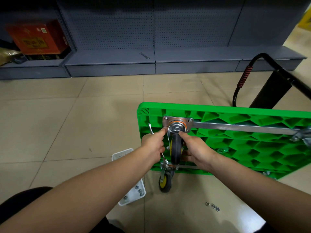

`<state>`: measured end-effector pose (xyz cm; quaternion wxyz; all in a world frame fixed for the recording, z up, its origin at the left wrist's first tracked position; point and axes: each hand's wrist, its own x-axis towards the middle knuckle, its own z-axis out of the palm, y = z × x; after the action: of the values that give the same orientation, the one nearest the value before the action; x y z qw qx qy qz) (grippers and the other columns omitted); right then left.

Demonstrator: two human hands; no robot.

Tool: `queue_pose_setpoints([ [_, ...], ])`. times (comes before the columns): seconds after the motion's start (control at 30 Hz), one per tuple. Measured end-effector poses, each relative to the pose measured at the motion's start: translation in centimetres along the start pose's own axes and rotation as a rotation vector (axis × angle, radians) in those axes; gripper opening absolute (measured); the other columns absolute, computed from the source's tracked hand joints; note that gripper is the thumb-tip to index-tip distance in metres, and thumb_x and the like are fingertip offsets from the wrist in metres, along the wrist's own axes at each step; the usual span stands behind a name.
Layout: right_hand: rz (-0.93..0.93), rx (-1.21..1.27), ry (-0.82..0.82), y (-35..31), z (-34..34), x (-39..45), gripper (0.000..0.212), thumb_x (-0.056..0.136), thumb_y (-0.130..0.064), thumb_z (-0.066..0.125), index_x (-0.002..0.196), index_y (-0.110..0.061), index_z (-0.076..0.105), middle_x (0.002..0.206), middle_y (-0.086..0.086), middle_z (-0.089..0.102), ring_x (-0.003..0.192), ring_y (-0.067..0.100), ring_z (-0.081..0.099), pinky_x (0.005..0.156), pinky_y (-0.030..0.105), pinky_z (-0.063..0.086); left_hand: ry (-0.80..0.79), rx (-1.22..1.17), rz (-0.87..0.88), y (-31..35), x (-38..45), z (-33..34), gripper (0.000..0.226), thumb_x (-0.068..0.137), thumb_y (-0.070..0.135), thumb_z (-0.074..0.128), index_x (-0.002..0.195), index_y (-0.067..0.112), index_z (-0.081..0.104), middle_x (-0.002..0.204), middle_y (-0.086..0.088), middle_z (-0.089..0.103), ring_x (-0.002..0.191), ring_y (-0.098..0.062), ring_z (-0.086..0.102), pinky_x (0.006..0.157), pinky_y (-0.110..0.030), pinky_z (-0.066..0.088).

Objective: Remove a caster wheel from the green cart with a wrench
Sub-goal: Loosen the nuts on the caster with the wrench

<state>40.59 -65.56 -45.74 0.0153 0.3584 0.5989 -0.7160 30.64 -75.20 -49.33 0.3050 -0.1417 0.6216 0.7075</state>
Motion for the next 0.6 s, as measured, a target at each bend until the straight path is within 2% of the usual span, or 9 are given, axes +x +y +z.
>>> queue_pose_setpoints([
  [0.17, 0.000, -0.030, 0.028, -0.3, 0.3, -0.1, 0.038, 0.105, -0.038, 0.048, 0.120, -0.007, 0.063, 0.112, 0.022, 0.072, 0.100, 0.039, 0.071, 0.088, 0.051, 0.059, -0.014, -0.007, -0.014, 0.3, -0.3, 0.0, 0.025, 0.089, 0.023, 0.078, 0.081, 0.014, 0.055, 0.055, 0.005, 0.039, 0.034, -0.005, 0.026, 0.032, -0.020, 0.019],
  [0.27, 0.000, -0.014, 0.037, -0.5, 0.6, -0.2, 0.038, 0.105, -0.038, 0.048, 0.118, -0.006, 0.064, 0.114, 0.025, 0.070, 0.091, 0.035, 0.069, 0.090, 0.053, 0.056, -0.037, -0.029, -0.037, 0.7, -0.8, -0.1, 0.018, 0.093, 0.021, 0.072, 0.082, 0.016, 0.059, 0.054, 0.008, 0.038, 0.034, -0.004, 0.026, 0.032, -0.020, 0.019],
  [0.47, 0.011, -0.004, 0.044, -0.3, 0.8, -0.1, 0.040, 0.104, -0.039, 0.048, 0.116, -0.005, 0.065, 0.100, 0.023, 0.069, 0.084, 0.032, 0.066, 0.090, 0.053, 0.056, -0.065, 0.000, -0.098, 0.7, -0.9, -0.5, 0.026, 0.102, 0.016, 0.052, 0.078, 0.016, 0.059, 0.046, 0.011, 0.033, 0.032, -0.004, 0.021, 0.031, -0.020, 0.018],
  [0.6, -0.002, 0.007, 0.029, -0.1, 0.6, 0.2, 0.038, 0.105, -0.038, 0.048, 0.113, -0.006, 0.066, 0.088, 0.012, 0.070, 0.077, 0.027, 0.067, 0.090, 0.051, 0.056, -0.121, 0.015, -0.123, 0.8, -1.8, -0.6, 0.026, 0.102, 0.030, 0.047, 0.080, 0.019, 0.052, 0.053, 0.007, 0.032, 0.034, -0.007, 0.021, 0.037, -0.021, 0.020],
])
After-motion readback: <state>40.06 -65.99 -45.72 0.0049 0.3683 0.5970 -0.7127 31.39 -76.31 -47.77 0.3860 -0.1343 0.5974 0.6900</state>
